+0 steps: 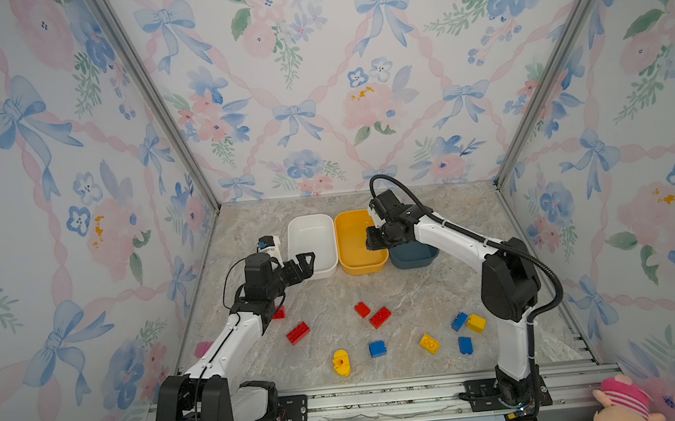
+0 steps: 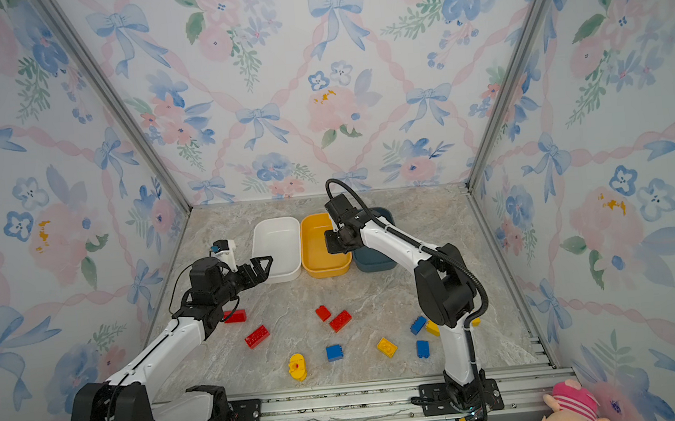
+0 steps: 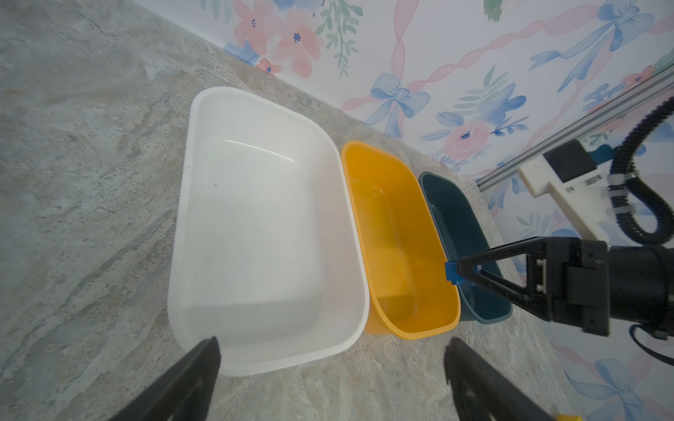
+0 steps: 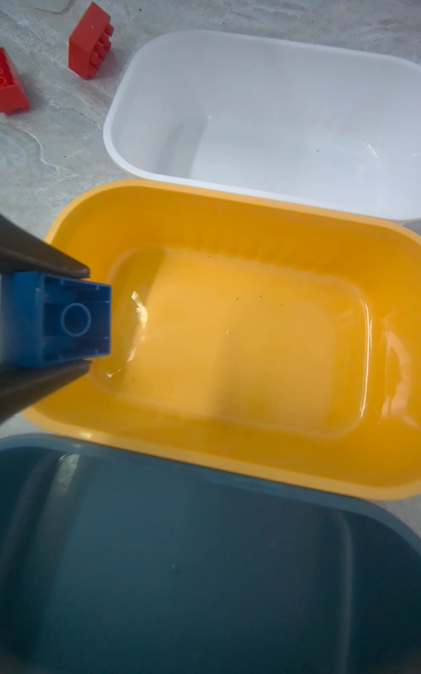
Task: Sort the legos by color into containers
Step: 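Carry the blue brick with the right gripper over the yellow bin and release, then move the right gripper back to the blue brick beside the yellow brick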
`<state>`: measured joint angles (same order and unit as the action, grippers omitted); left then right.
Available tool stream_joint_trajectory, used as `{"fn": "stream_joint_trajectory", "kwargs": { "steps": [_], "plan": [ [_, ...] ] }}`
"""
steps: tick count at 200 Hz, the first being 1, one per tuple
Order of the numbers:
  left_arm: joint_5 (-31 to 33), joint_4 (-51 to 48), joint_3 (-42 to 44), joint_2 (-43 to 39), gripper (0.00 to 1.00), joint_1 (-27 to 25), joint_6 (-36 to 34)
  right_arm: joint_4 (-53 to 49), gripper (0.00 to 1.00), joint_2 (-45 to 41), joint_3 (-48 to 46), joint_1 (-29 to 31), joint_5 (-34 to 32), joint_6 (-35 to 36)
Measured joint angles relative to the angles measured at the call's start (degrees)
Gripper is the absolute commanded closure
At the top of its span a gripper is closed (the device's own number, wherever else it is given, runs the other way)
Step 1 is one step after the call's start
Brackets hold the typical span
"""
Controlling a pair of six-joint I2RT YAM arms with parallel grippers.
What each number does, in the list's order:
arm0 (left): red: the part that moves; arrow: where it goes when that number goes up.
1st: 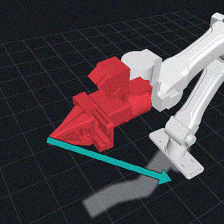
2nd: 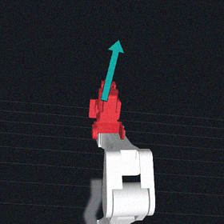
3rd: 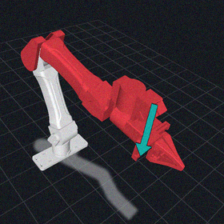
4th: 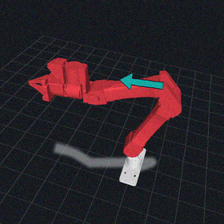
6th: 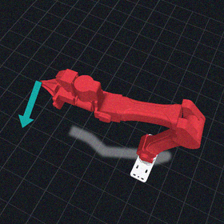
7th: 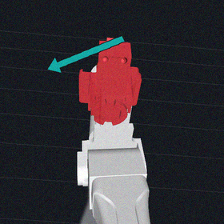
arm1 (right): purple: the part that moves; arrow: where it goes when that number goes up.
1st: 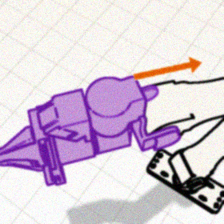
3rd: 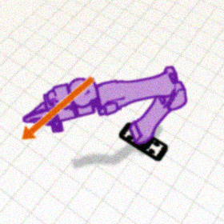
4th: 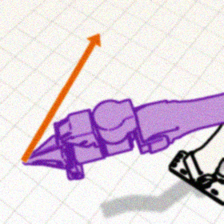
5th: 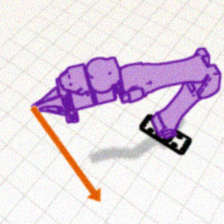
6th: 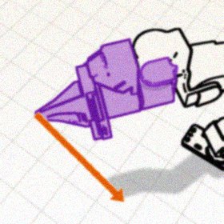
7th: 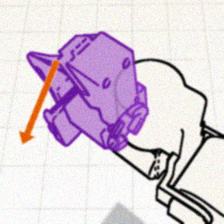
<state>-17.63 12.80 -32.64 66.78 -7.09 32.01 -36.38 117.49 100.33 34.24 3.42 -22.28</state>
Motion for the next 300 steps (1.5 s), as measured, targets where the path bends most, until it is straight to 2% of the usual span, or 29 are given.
{"fn": "stream_joint_trajectory", "kwargs": {
  "steps": [31, 50, 97, 147, 198, 230, 300],
  "plan": [
    [0.0, 0.0, 0.1, 0.0, 0.02, -0.1, 0.0, 0.0, 0.66, 6.3, 3.8, 0.2, 0.5, 0.0],
    [0.0, 0.0, 0.2, 0.0, 0.02, -0.1, 0.0, -0.3, 0.62, 8.2, 4.2, 0.4, 0.7, 0.1],
    [0.0, 0.0, 0.3, 0.0, 0.02, -0.1, 0.0, -0.9, 0.47, 8.6, 4.9, 0.7, 0.7, 0.7],
    [0.0, 0.0, 0.3, 0.0, 0.02, -0.1, 0.0, -1.0, 0.45, 7.8, 4.5, 0.8, 0.7, 0.8],
    [0.0, 0.0, 0.3, 0.0, 0.02, -0.1, 0.0, -1.6, 0.41, -4.2, -3.4, 0.8, 0.2, 0.5],
    [0.2, 0.0, 0.4, -0.7, 0.02, -0.1, 0.0, -2.3, 0.36, -14.3, -12.4, 0.7, -0.3, -1.2],
    [0.2, 0.5, 0.4, -1.2, 0.02, -0.1, 0.2, -8.2, 0.24, -30.1, -31.6, -0.8, -1.9, -10.7]
  ]
}}
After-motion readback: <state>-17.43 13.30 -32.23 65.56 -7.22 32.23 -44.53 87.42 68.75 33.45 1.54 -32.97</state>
